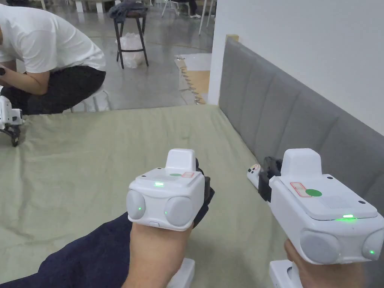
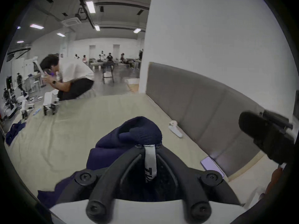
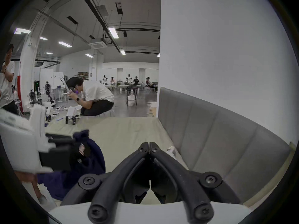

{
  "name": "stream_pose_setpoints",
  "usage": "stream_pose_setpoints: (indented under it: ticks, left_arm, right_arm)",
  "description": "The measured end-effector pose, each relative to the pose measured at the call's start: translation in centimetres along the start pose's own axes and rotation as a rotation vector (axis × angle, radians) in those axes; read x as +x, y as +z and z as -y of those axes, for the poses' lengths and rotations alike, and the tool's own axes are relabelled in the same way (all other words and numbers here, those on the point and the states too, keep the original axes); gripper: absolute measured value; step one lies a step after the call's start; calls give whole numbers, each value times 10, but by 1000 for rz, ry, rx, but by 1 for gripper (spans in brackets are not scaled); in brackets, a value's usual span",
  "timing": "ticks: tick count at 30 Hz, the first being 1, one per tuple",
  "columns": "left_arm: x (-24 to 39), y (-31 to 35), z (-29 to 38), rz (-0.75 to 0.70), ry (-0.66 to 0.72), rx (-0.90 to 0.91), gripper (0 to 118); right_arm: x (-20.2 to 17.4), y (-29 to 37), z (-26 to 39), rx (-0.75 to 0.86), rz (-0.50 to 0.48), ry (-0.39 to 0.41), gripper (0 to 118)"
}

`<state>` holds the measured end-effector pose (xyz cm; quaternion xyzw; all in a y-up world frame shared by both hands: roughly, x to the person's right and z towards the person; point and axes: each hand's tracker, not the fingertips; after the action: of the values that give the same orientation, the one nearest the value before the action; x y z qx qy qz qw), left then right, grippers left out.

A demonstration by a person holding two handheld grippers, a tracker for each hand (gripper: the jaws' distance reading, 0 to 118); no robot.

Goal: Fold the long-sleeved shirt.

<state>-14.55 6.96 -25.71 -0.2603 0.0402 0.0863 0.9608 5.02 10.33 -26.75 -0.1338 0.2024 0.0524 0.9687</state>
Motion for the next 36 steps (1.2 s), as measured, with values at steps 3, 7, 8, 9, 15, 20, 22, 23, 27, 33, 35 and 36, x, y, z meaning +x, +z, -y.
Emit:
stream_pose_setpoints:
  ticks: [3, 7, 8, 9, 15, 20, 22, 23, 27, 33, 35, 36]
  left_arm:
    - [20, -21, 17, 43, -11, -52, 8]
    - [14, -30, 30, -6, 47, -46, 10]
    - [9, -27, 31, -44, 48, -27, 13]
    - [0, -25, 31, -72, 45, -4, 25]
    - [-59, 81, 4, -246, 59, 232, 110]
    - [-105, 186, -14, -374, 27, 418, 110]
    - [-119, 219, -10, -414, -14, 440, 109]
    - [-126, 234, -6, -447, -27, 465, 108]
    - [-165, 261, 17, -548, 29, 489, 89]
    - [-205, 250, 48, -639, 103, 421, 5]
    - [-216, 245, 54, -598, 140, 382, 2]
    - [-220, 243, 54, -598, 142, 368, 2]
  right_arm:
    - [9, -3, 9, -22, 16, -1, 0]
    - [8, -7, 16, -40, 7, -1, 0]
    - [6, -7, 17, -38, -1, 0, 0]
    - [3, -7, 16, -30, -13, -4, 0]
    - [-40, -3, -5, 45, -113, 4, 0]
    - [-77, 13, -34, 118, -177, 39, 0]
    - [-88, 23, -42, 135, -188, 37, 0]
    - [-93, 29, -44, 145, -191, 40, 0]
    - [-110, 42, -39, 157, -200, 55, 0]
    - [-125, 43, -20, 123, -218, 74, 0]
    - [-127, 44, -17, 116, -217, 82, 0]
    - [-128, 44, -16, 113, -218, 86, 0]
